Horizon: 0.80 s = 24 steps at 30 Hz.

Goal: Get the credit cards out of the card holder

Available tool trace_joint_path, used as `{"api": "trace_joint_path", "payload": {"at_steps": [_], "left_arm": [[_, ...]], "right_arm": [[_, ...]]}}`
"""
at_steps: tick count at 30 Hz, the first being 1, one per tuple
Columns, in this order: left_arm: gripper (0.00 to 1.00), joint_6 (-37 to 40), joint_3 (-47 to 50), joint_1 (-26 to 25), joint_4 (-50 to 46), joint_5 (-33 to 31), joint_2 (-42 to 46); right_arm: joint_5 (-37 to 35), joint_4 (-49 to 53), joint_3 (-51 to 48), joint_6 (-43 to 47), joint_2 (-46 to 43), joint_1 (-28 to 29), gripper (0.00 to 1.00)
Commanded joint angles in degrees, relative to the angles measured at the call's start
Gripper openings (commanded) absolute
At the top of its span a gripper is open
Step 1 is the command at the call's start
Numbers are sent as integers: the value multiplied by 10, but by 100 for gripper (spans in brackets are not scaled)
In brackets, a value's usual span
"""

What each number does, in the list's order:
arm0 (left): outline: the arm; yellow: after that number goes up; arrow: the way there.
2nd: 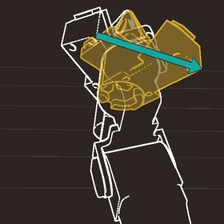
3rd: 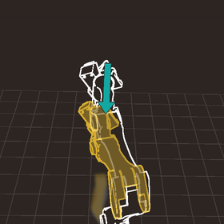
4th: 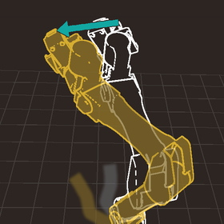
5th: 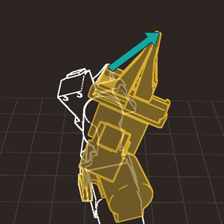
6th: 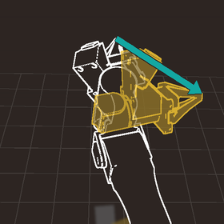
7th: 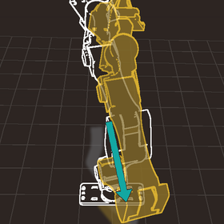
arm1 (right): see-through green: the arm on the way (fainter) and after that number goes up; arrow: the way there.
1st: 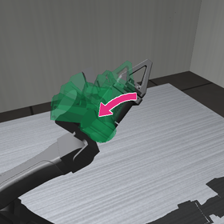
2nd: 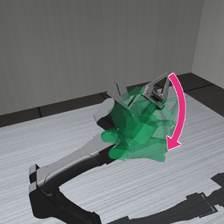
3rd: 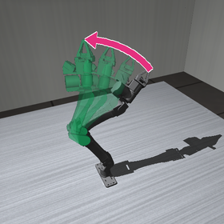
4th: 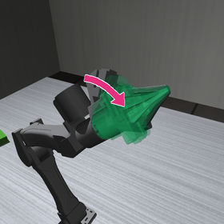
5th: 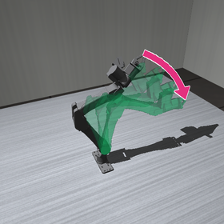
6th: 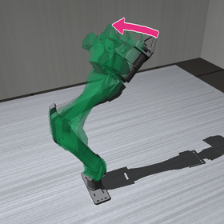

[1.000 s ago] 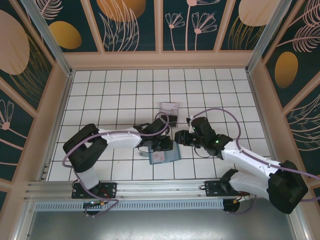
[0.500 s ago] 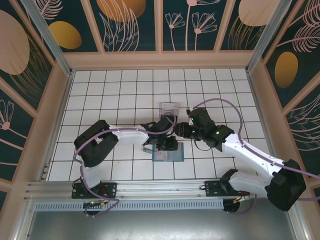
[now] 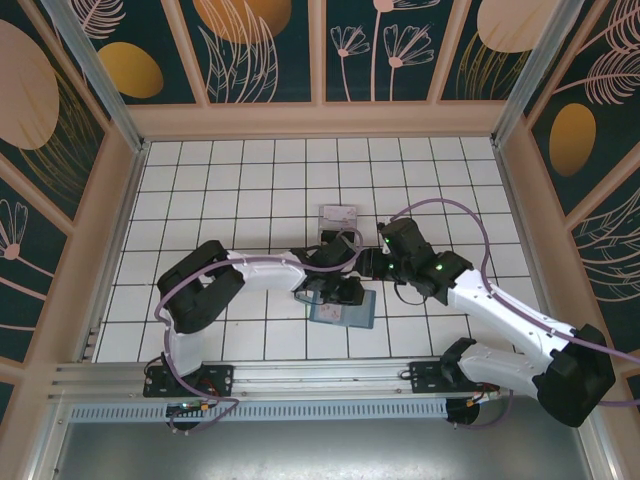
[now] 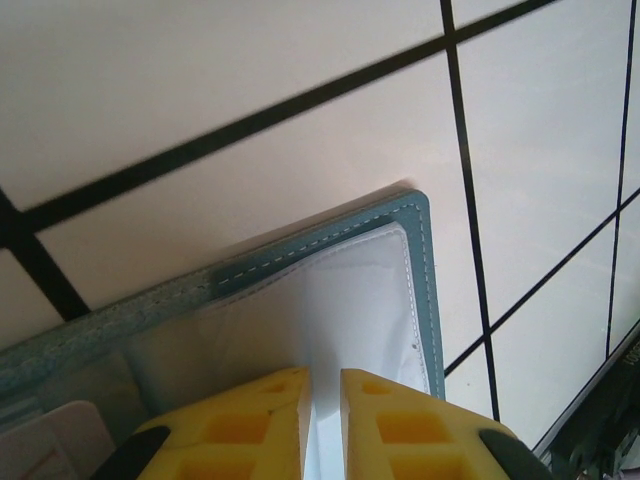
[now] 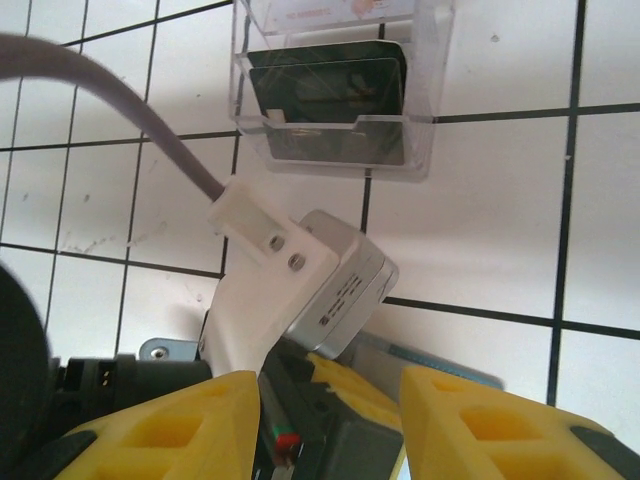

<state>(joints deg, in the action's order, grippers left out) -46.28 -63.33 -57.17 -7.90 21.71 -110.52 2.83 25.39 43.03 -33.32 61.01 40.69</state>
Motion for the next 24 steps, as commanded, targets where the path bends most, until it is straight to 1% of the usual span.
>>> {"api": "trace_joint_path", "payload": {"at_steps": [1, 7, 11, 16, 19, 22, 24], "left_arm": [[17, 17, 1, -21, -67, -20, -9], [17, 27, -2, -21, -114, -71, 37], [18, 10, -4, -21, -115, -101, 68], [19, -11, 8, -18, -114, -139, 111], [19, -19, 35, -6, -113, -150, 145], [19, -27, 73, 18, -103, -151, 179], [18, -32, 118, 37, -90, -145, 202]], "right_arm": [[-10, -3, 17, 13, -11, -3, 43], [27, -36, 19, 8, -5, -2, 43], [63, -46, 18, -13, 0, 2, 42], [76, -53, 4, -54, -10, 27, 42], [78, -61, -7, -80, -12, 46, 41], [83, -79, -22, -109, -6, 63, 40], [85, -93, -36, -132, -1, 74, 39]]}}
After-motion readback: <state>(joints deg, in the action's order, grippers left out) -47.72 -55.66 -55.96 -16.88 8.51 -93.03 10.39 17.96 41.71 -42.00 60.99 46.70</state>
